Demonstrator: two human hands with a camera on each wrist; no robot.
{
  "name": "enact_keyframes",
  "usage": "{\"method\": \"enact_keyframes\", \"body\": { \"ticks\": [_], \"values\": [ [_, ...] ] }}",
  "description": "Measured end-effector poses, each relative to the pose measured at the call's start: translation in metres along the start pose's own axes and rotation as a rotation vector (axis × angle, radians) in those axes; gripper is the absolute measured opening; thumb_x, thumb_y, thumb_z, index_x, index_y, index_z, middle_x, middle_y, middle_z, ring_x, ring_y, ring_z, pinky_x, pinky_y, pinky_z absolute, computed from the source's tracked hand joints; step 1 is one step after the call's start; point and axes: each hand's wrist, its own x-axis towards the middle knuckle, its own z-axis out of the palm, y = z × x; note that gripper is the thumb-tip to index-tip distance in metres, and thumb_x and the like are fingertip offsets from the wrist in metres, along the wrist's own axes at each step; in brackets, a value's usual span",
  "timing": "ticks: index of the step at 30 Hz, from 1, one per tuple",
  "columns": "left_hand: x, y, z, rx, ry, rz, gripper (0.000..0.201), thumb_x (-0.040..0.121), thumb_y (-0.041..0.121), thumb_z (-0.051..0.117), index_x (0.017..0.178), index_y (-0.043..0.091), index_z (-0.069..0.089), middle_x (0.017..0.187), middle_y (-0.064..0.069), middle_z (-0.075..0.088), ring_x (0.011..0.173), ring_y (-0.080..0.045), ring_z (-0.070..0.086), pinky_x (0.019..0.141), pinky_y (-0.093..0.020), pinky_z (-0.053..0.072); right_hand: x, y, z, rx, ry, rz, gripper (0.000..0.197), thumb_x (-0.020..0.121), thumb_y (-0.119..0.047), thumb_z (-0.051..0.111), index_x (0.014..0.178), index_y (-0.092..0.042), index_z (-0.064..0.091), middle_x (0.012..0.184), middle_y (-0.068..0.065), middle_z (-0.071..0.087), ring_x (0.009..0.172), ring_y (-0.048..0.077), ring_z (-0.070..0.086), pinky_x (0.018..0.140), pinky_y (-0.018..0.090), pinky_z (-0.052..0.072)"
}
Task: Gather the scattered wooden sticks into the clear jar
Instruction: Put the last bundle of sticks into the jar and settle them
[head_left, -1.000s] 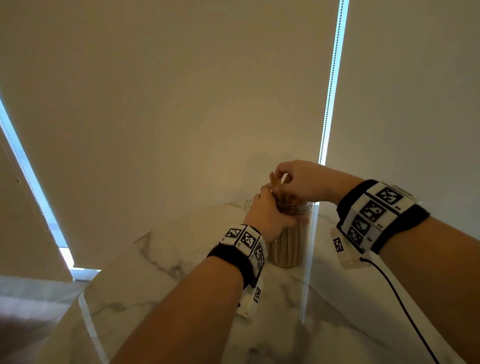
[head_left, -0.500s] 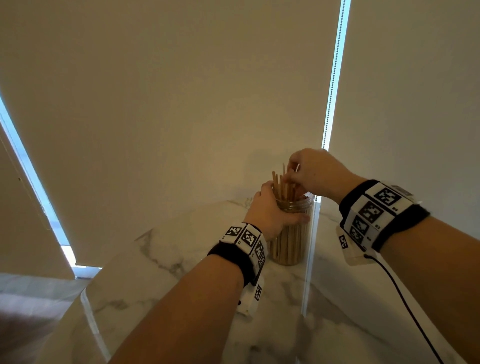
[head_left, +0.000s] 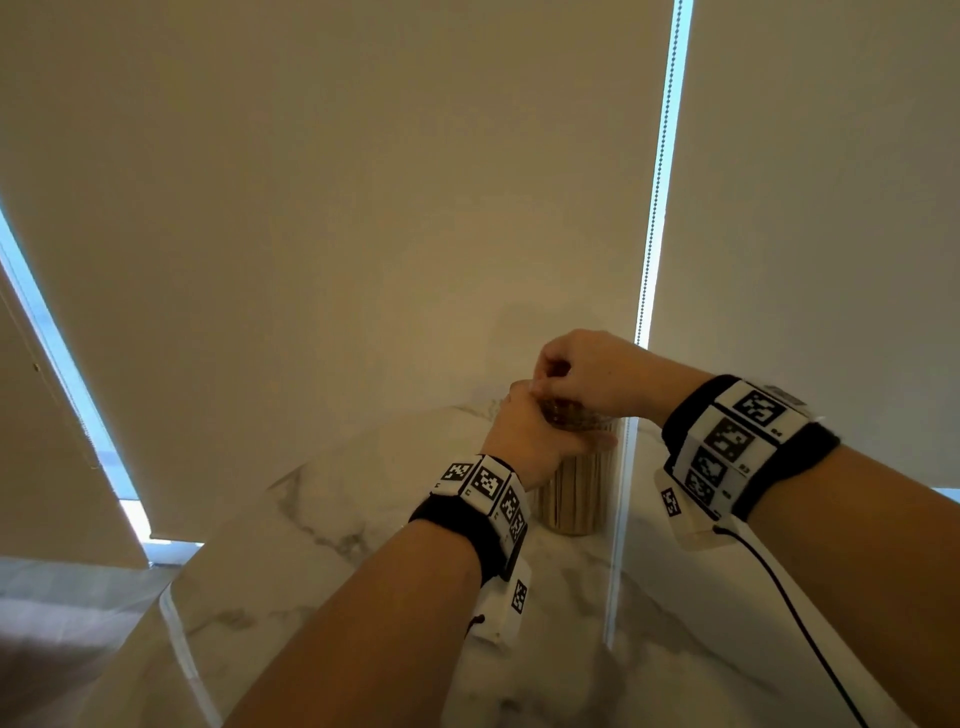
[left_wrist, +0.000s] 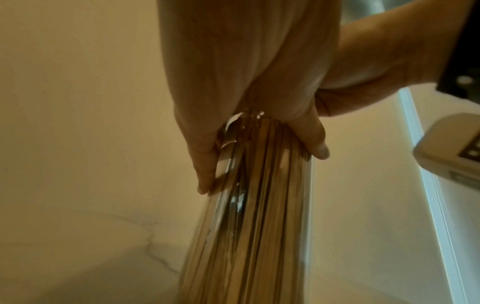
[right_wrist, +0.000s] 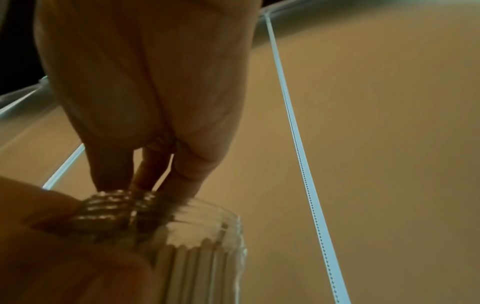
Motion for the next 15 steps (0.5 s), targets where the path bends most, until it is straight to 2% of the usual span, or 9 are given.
{"method": "enact_keyframes", "body": {
  "ticks": [2,4,7,9,11,13,15],
  "values": [
    [-0.002,0.0,-0.002,-0.007,0.008,0.014,0.112,0.034,0.076,0.091,0.126,0.024,0.054,0.116,0.004,0.068,0.105,-0.014,0.069,0.085,-0.039,0.062,-0.002,0.002,-0.003,-0.067,0.053,0.038,0.008,0.092,-0.032,0.064,0.09,-0.025,0.068,0.092,-0.008,0.064,0.086,0.013,0.06,0.072,0.026,0.049],
    [-0.006,0.002,-0.003,0.0,0.015,0.007,0.11,0.038,0.068,0.093,0.127,0.022,0.047,0.12,0.002,0.063,0.106,-0.015,0.066,0.088,-0.038,0.061,-0.004,0.004,-0.006,-0.19,0.103,0.106,0.005,0.093,-0.025,0.064,0.092,-0.023,0.069,0.093,-0.004,0.066,0.085,0.014,0.061,0.072,0.027,0.052],
    [-0.006,0.003,-0.002,-0.013,0.002,0.009,0.101,0.043,0.064,0.093,0.123,0.022,0.048,0.117,0.002,0.064,0.104,-0.015,0.067,0.087,-0.039,0.061,-0.002,0.006,-0.007,-0.354,0.049,0.113,0.018,0.096,-0.032,0.059,0.094,-0.023,0.074,0.091,-0.003,0.069,0.082,0.014,0.062,0.073,0.026,0.051],
    [-0.001,0.0,-0.001,-0.033,-0.003,0.024,0.097,0.044,0.069,0.094,0.121,0.022,0.058,0.112,0.003,0.071,0.101,-0.014,0.071,0.085,-0.041,0.062,-0.002,0.004,-0.01,-0.206,-0.061,0.112,0.032,0.1,-0.045,0.05,0.095,-0.024,0.073,0.089,-0.006,0.068,0.082,0.012,0.061,0.077,0.028,0.048],
    [0.002,-0.003,0.0,-0.032,-0.002,0.041,0.09,0.049,0.064,0.095,0.122,0.024,0.061,0.111,0.005,0.073,0.102,-0.012,0.072,0.086,-0.039,0.062,-0.004,0.0,-0.015,0.009,-0.149,0.092,0.031,0.096,-0.052,0.052,0.1,-0.028,0.07,0.095,-0.01,0.067,0.088,0.01,0.062,0.081,0.029,0.047],
    [0.004,-0.004,0.001,-0.031,0.002,0.067,0.088,0.048,0.067,0.094,0.121,0.027,0.063,0.11,0.005,0.074,0.101,-0.012,0.072,0.085,-0.038,0.062,-0.007,-0.001,-0.02,0.071,-0.191,0.03,0.019,0.09,-0.046,0.066,0.101,-0.031,0.069,0.095,-0.014,0.068,0.089,0.007,0.063,0.076,0.026,0.046],
    [0.002,-0.002,-0.001,-0.04,-0.004,0.088,0.08,0.05,0.066,0.094,0.115,0.026,0.068,0.106,0.002,0.075,0.097,-0.014,0.074,0.082,-0.041,0.063,-0.007,0.0,-0.021,0.078,-0.188,-0.004,0.012,0.086,-0.036,0.073,0.096,-0.031,0.071,0.084,-0.015,0.069,0.08,0.005,0.062,0.07,0.023,0.043]
  ]
}}
